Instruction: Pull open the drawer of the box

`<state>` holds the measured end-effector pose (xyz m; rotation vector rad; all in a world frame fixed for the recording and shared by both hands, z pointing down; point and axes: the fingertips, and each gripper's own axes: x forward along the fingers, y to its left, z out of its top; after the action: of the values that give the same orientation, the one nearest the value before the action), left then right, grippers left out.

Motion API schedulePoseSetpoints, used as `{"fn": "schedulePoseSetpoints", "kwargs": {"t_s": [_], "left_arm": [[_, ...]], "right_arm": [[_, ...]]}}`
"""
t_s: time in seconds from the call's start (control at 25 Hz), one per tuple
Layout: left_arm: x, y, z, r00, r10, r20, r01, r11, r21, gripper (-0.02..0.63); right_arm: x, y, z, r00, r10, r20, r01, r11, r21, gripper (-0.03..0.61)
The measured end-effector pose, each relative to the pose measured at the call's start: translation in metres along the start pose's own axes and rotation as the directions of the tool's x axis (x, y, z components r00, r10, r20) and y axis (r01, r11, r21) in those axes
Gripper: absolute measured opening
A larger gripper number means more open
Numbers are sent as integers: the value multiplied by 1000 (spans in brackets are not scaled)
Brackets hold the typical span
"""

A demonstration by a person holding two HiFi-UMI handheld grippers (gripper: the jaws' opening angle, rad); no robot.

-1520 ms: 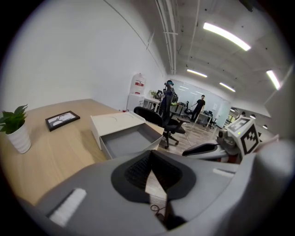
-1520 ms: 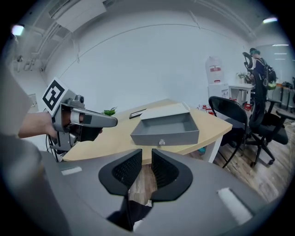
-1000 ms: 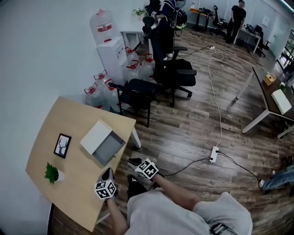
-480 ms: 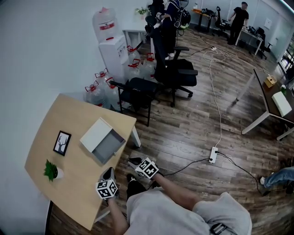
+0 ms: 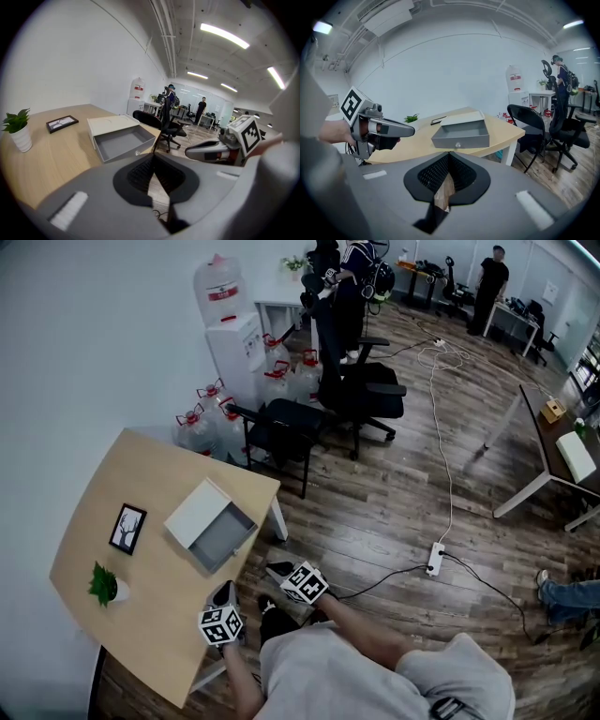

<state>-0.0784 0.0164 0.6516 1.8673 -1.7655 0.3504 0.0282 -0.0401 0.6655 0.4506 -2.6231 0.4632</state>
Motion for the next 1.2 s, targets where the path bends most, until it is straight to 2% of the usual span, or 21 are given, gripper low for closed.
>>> {"fn": "schedulePoseSetpoints", "kwargs": {"t_s": [0.16, 0.4, 0.8, 1.2], "left_arm": [[-1, -4, -5, 1000, -2, -1, 2, 1000, -8, 54], [-5, -6, -5, 1000, 1, -2, -1, 1000, -6, 54], [-10, -2, -10, 1000, 9, -5, -9, 1000, -16, 54], [-12, 1, -10, 1000, 3, 4, -3, 1000, -22, 54]], "right_arm": [[-3, 1, -4, 1000, 19, -1, -19, 1000, 6, 2], [-2, 6, -8, 999, 21, -29, -23, 999, -45, 2], [2, 14, -10, 999, 26, -38, -28, 997, -68, 3], [4, 13, -7, 1000, -1, -30, -1, 997, -77, 2]]}}
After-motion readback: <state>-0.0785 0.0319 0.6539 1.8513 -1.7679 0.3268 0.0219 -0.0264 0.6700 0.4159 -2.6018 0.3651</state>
